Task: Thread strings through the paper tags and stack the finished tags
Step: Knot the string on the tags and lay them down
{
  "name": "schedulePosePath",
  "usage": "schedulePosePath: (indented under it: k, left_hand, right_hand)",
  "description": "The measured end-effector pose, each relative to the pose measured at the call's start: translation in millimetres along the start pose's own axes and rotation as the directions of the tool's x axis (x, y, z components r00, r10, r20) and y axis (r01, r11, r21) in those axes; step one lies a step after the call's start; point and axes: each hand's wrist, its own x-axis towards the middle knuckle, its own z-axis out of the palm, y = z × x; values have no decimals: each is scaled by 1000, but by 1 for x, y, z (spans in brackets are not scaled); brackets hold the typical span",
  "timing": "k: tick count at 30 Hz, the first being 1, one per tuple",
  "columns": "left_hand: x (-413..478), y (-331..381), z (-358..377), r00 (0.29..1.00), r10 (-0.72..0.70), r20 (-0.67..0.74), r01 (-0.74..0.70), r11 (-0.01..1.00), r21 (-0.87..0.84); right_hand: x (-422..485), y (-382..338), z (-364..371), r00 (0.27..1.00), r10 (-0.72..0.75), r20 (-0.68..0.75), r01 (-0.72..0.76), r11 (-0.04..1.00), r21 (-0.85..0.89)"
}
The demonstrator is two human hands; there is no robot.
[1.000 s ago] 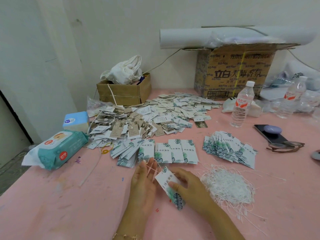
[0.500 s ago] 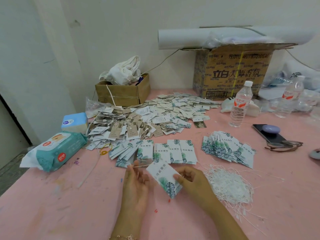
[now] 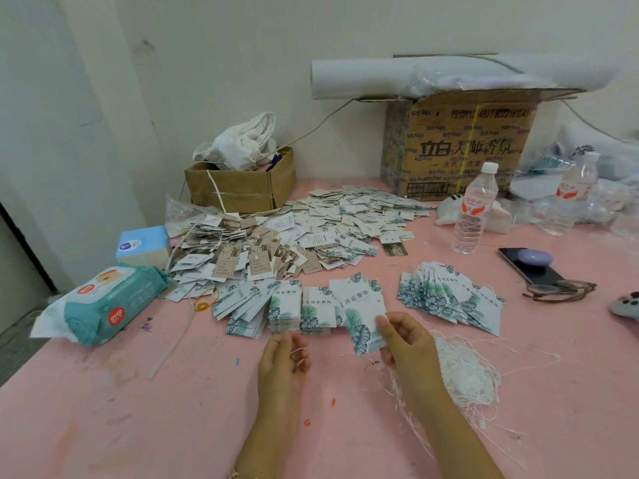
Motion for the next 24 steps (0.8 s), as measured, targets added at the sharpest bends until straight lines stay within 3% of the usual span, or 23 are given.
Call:
schedulePosePath:
  k: [5, 12, 17, 21, 24]
  left_hand:
    - [-1, 0, 5, 1000, -1, 22, -1, 998, 60]
    - [-2, -4, 6, 998, 54, 45, -62, 979, 196]
    - [-1, -5, 3, 998, 54, 39, -60, 978, 200]
    - [-1, -5, 3, 998, 52, 44, -59, 978, 202]
    - [-1, -5, 4, 997, 58, 49, -67, 974, 215]
  right_hand:
    - [13, -17, -16, 987, -9, -158, 13, 1000, 25]
    - [67, -23, -46, 874, 71, -480, -61, 998, 35]
    - [91, -24, -57, 836, 29, -549, -30, 1000, 7]
    - [84, -14, -58, 782, -143, -607, -24, 966, -259]
    - [71, -2, -51, 799, -286, -530, 55, 911, -409]
